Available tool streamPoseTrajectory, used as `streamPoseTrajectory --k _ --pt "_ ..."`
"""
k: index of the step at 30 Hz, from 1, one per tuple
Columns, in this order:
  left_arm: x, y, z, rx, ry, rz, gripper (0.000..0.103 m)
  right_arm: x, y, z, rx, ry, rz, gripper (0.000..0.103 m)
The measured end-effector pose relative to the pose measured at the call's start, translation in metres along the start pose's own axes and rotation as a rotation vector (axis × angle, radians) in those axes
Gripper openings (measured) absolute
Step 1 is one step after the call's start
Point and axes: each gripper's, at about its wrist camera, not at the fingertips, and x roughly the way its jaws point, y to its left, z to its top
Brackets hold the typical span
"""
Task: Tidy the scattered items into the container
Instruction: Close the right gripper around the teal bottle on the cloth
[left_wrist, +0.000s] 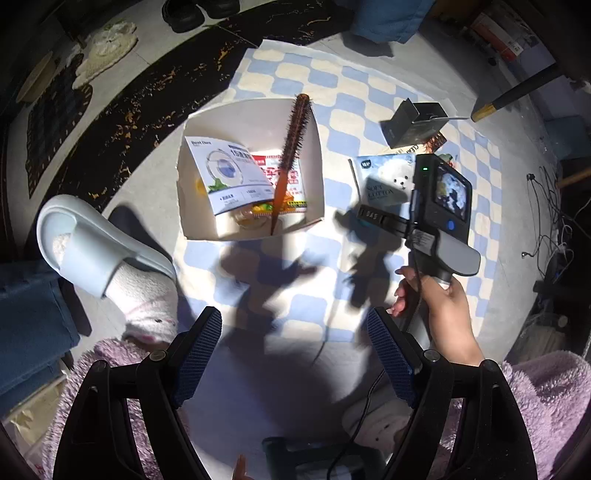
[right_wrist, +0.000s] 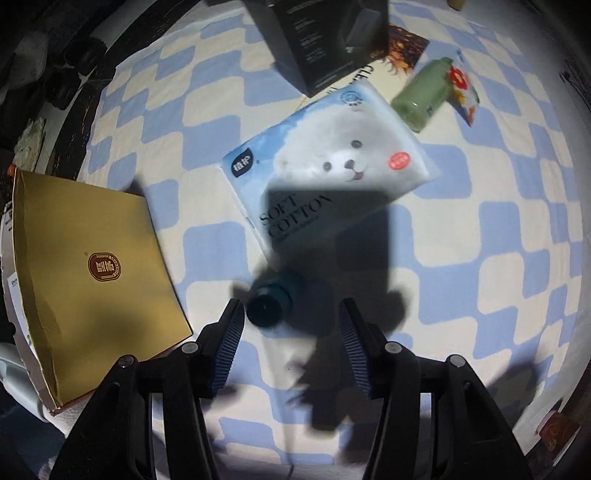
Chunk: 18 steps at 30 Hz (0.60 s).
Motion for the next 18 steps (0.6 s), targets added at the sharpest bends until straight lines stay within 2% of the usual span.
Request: streamPoseTrajectory --k 6,7,8,9,15,18 --pt "0.006 -0.005 -0.008 0.000 0.004 0.007 0.080 0.010 0.027 0.003 -0.163 -0.068 -0.039 0.053" --pt "0.006 -0.003 -0.011 0.001 0.007 0.009 0.080 0.012 0.029 0.003 -0.182 -0.078 -0.050 0.041" --pt "0.005 -0.003 -0.014 0.003 0.010 0.010 0.080 0.013 0.029 0.003 -0.196 -0.078 -0.065 0.023" --pt "0.004 -0.002 -0.014 0.008 0.013 0.008 0.080 0.014 0.027 0.003 -0.195 -0.076 -0.066 0.022" --pt "0.003 0.005 -0.010 0.009 0.047 -0.043 0.080 0.005 -0.009 0.001 -0.042 -0.030 0.038 0.022" --pt "0.025 0.012 -0.008 -0.032 0.157 -0.064 0.080 -0.021 -0.032 -0.003 0.067 -0.051 0.142 0.022"
